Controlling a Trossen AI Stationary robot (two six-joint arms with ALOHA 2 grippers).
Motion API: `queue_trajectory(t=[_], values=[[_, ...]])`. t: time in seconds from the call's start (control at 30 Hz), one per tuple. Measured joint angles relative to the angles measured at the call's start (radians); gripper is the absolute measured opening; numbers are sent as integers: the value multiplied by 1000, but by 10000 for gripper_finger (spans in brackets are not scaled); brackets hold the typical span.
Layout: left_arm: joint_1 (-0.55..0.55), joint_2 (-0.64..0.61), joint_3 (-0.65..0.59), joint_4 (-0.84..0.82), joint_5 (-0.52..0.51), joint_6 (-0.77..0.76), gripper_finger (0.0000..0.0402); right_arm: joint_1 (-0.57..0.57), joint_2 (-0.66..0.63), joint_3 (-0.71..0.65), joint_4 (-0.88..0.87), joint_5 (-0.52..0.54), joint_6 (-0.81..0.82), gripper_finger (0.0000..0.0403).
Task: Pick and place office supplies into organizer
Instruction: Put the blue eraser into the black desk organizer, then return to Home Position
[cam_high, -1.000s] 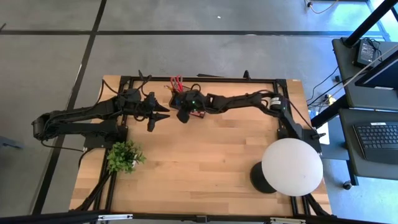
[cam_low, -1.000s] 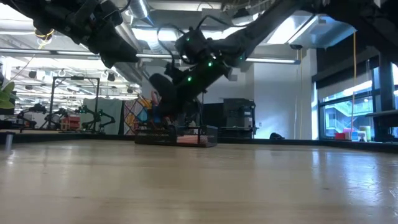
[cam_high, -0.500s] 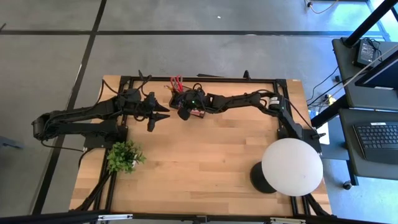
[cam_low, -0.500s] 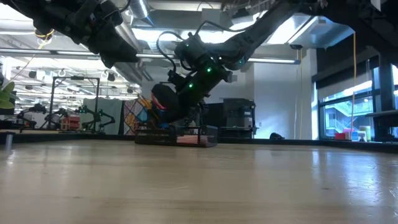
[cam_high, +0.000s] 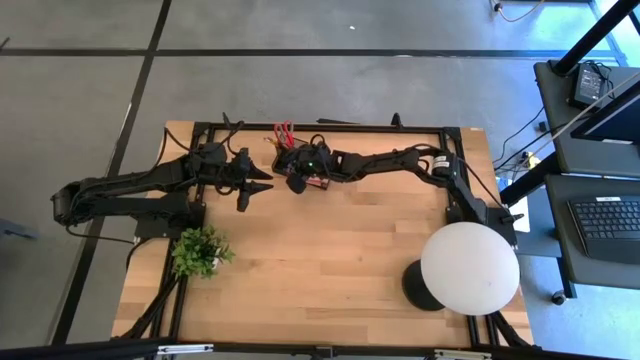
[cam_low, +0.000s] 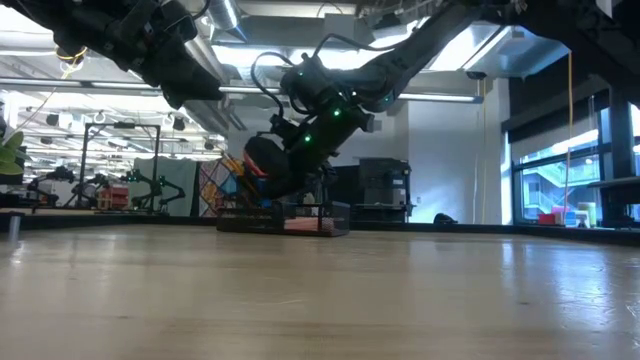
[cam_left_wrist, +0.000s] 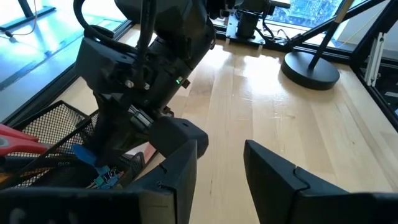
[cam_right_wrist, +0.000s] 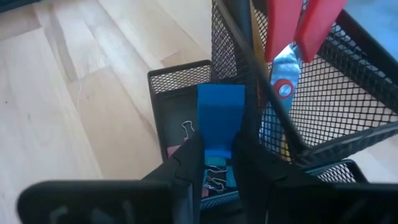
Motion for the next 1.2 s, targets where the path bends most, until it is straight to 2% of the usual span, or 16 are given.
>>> queue_trajectory(t=[0.8,1.2], values=[[0,0,0,0,0,0,127,0,0,0,-1,-1,16,77],[0,0,0,0,0,0,127,0,0,0,-1,-1,16,127]])
